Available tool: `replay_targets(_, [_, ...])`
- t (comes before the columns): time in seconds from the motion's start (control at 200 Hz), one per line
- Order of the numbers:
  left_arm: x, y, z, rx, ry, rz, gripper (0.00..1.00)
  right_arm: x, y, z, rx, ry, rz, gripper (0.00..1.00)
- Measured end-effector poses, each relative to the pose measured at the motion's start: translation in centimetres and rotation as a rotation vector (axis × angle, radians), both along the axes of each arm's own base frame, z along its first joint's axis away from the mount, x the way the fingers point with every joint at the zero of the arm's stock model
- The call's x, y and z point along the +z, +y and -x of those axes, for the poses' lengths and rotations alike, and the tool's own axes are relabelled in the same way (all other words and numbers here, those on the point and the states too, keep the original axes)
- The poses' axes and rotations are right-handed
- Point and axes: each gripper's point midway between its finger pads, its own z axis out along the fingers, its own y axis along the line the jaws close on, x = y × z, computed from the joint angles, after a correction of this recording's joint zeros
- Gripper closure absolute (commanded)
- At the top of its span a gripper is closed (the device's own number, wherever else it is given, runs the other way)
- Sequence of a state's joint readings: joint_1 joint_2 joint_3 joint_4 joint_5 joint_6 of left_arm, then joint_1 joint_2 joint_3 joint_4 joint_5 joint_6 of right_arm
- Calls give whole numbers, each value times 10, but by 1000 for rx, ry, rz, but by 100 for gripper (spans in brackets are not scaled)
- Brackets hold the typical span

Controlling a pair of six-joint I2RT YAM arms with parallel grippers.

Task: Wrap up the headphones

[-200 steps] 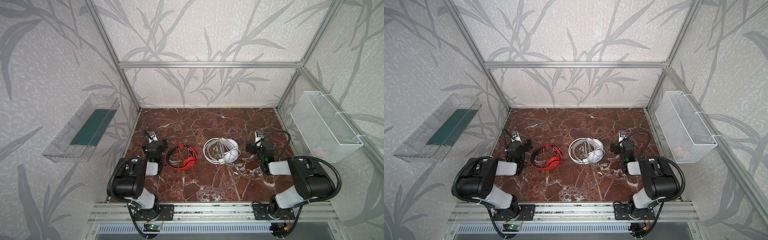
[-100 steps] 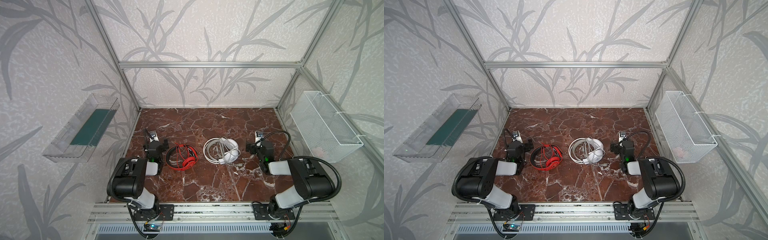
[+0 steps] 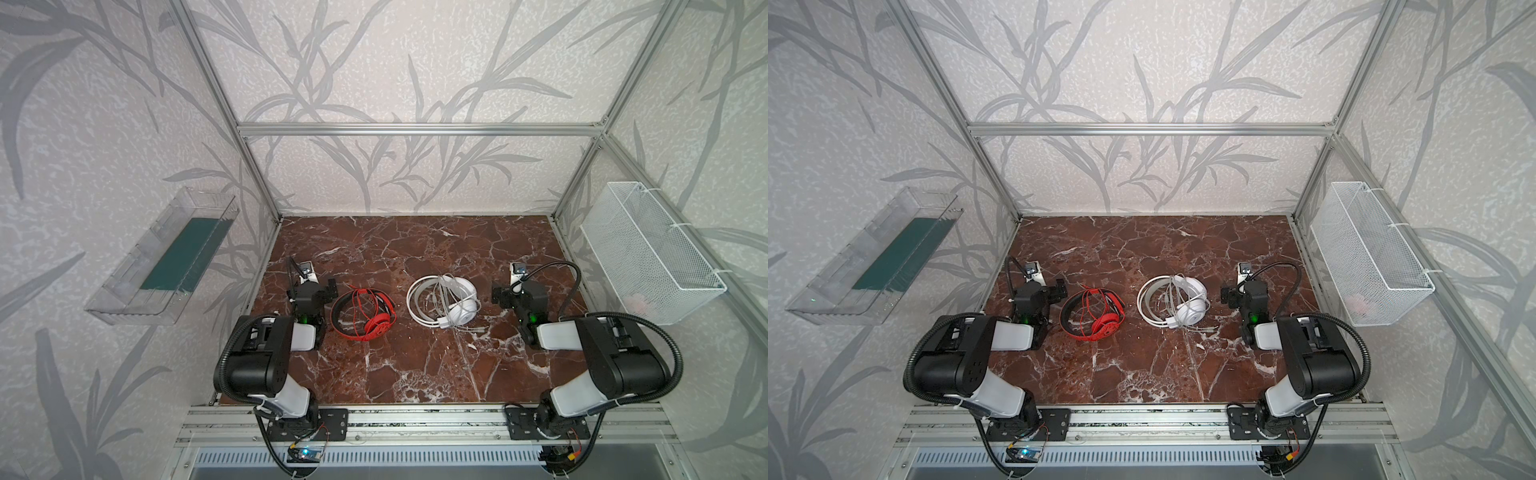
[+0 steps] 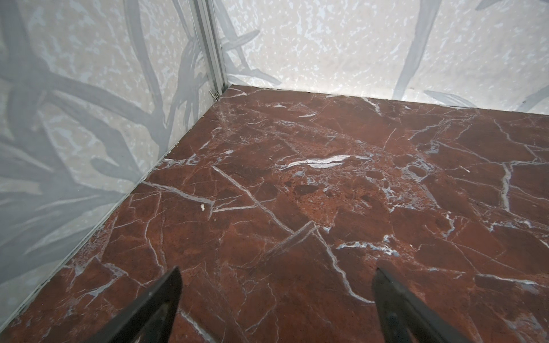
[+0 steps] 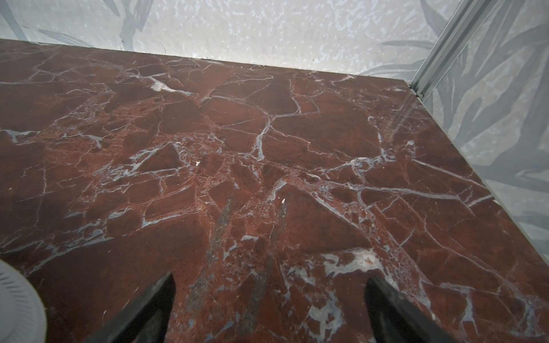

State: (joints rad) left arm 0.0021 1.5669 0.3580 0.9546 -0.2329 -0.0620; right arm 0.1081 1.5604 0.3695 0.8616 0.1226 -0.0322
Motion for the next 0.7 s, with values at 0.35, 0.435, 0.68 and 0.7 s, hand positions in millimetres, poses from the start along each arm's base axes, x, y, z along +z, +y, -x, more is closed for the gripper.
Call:
replay_targets(0.35, [0, -1, 0, -5, 1, -3, 54, 0, 0, 0, 0, 0, 0, 1])
replay_targets(0.435, [0, -1, 0, -10, 3, -7, 1, 0, 0, 0, 0, 0, 0, 1])
replay_targets(0.68, [0, -1, 0, -9, 3, -6, 1, 0, 0, 0, 0, 0, 0, 1])
replay_targets(0.7, [0, -1, 0, -10, 3, -6, 1, 0, 0, 0, 0, 0, 0, 1])
